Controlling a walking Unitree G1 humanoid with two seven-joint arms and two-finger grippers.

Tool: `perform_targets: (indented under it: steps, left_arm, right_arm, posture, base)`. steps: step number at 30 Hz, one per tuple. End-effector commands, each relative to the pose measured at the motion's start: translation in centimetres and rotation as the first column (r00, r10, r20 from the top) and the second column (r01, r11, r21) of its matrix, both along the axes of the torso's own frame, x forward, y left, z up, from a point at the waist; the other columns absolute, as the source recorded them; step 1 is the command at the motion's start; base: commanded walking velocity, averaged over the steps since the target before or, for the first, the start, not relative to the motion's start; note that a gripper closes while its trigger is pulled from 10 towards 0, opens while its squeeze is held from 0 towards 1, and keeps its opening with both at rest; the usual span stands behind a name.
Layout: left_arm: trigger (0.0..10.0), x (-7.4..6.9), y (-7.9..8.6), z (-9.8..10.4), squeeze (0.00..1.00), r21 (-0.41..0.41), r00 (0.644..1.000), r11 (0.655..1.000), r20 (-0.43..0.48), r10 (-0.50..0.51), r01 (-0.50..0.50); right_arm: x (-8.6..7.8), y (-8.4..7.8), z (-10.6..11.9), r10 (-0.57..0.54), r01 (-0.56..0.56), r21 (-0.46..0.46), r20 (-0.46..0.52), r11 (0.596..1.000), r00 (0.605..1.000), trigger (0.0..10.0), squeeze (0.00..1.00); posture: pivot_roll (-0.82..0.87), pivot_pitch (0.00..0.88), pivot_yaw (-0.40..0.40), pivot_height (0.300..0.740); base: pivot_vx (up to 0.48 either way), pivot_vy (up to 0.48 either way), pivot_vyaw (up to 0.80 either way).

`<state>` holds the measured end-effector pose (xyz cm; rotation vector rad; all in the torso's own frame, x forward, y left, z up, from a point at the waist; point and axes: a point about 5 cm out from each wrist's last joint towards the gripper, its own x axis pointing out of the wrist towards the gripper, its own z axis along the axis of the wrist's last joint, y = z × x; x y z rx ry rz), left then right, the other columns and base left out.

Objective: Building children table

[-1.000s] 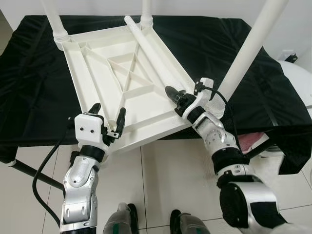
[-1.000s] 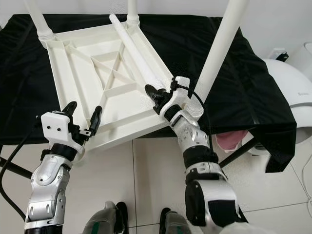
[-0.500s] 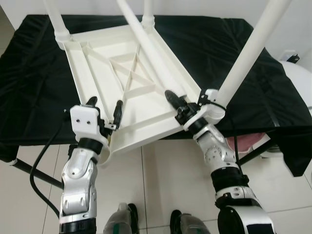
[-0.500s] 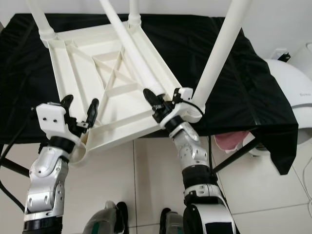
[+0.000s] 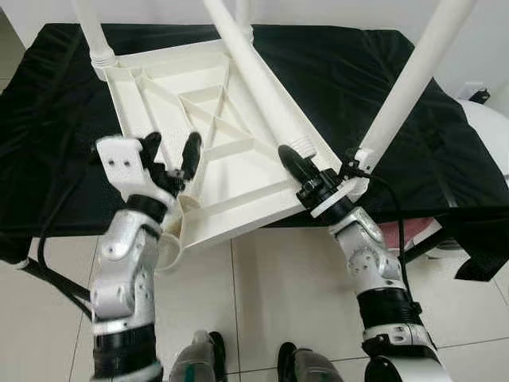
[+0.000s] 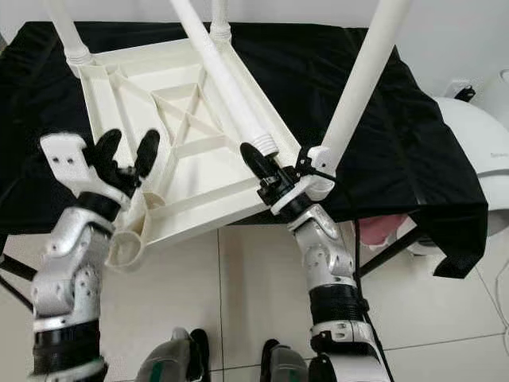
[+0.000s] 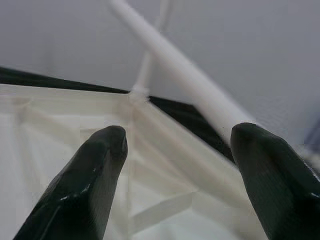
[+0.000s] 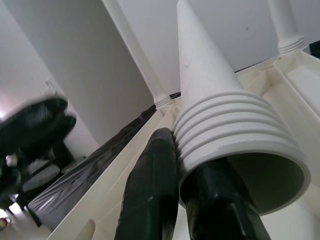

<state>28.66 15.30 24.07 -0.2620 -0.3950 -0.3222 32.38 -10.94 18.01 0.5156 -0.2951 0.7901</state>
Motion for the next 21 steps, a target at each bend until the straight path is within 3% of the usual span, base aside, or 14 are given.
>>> perform_targets:
  steps: [1,3,9,11,13,21]
  left_arm:
    - [10.0,-0.1,-0.9,0.6,0.00,-0.031,0.991,0.990,0.004,-0.135,0.135]
    - [10.0,0.1,-1.5,1.0,0.00,-0.054,0.978,0.977,-0.001,-0.207,0.207]
    - [10.0,0.2,-2.2,1.1,0.00,-0.076,0.959,0.957,-0.011,-0.282,0.280]
    - [10.0,0.3,-2.9,1.1,0.00,-0.098,0.940,0.936,-0.023,-0.341,0.337]
    - [10.0,0.3,-4.3,0.9,0.00,-0.127,0.898,0.895,-0.058,-0.437,0.427]
    - [10.0,1.1,-5.4,1.2,0.00,-0.206,0.839,0.839,-0.113,-0.532,0.504]
  right_arm:
    - [-0.5,0.0,0.3,0.047,-0.047,0.001,0.027,0.999,0.999,10.0,0.00]
    - [-0.7,-0.1,0.4,0.079,-0.078,-0.016,0.037,0.997,0.996,10.0,0.00]
    - [-0.9,-0.1,0.4,0.108,-0.107,-0.027,0.038,0.994,0.993,10.0,0.00]
    - [-1.2,-0.1,0.4,0.128,-0.126,-0.034,0.042,0.991,0.991,10.0,0.00]
    - [-1.5,0.0,0.7,0.156,-0.155,-0.030,0.054,0.987,0.986,10.0,0.00]
    - [-2.1,0.4,1.3,0.207,-0.206,-0.015,0.078,0.978,0.975,10.0,0.00]
  posture:
    - [0.03,0.143,-0.009,0.740]
    - [0.03,0.143,-0.006,0.740]
    - [0.03,0.142,-0.006,0.740]
    - [0.03,0.143,-0.004,0.740]
    - [0.02,0.147,0.007,0.740]
    - [0.02,0.148,0.015,0.740]
  base:
    - [0.000,0.000,0.00]
    - [0.000,0.000,0.00]
    - [0.000,0.000,0.00]
    - [0.000,0.000,0.00]
    - [0.000,0.000,0.00]
    - [0.000,0.000,0.00]
